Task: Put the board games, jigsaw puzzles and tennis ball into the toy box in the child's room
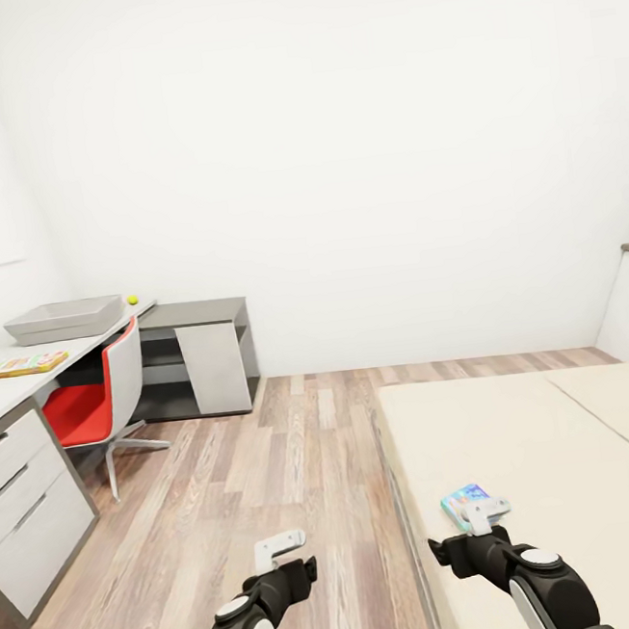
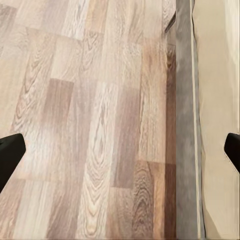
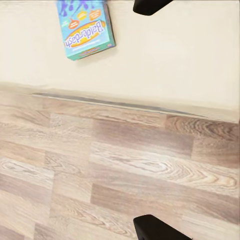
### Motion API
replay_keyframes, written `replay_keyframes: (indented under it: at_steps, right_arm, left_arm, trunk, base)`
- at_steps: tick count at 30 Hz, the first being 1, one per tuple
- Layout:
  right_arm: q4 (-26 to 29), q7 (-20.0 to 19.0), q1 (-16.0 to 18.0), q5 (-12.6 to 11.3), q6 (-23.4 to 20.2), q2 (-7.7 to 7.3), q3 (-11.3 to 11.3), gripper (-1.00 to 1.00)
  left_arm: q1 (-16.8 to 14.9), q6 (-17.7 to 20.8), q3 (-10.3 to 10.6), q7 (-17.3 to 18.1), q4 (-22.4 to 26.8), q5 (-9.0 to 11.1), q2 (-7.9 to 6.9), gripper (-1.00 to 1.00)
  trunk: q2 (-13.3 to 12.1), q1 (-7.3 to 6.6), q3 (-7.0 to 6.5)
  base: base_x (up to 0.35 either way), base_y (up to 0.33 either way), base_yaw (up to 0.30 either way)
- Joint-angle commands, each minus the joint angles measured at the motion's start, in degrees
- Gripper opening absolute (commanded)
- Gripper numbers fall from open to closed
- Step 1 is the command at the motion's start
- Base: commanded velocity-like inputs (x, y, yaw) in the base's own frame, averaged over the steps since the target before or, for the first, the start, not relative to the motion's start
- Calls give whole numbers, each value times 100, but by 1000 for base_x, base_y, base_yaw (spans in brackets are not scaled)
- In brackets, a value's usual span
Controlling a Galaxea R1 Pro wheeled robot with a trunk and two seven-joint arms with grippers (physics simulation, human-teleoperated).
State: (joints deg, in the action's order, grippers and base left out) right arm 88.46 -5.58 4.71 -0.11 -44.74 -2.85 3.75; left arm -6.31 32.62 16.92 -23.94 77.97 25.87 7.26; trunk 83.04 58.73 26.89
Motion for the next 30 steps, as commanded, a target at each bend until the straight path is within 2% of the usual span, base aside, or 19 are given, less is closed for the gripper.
replay_keyframes:
  at_steps: [1, 30]
  right_arm:
    - [5, -13, 4, 2, -26, -5, 4, 100]
    - [-2, -13, 4, 2, -26, 4, 3, 100]
  left_arm:
    - [-4, 13, 7, -56, 8, 60, 0, 100]
    - [-2, 16, 98, -58, 8, 59, -5, 100]
  trunk:
    - [4, 0, 7]
    - [4, 0, 7]
  base:
    - [0, -247, 0]
    - [0, -275, 0]
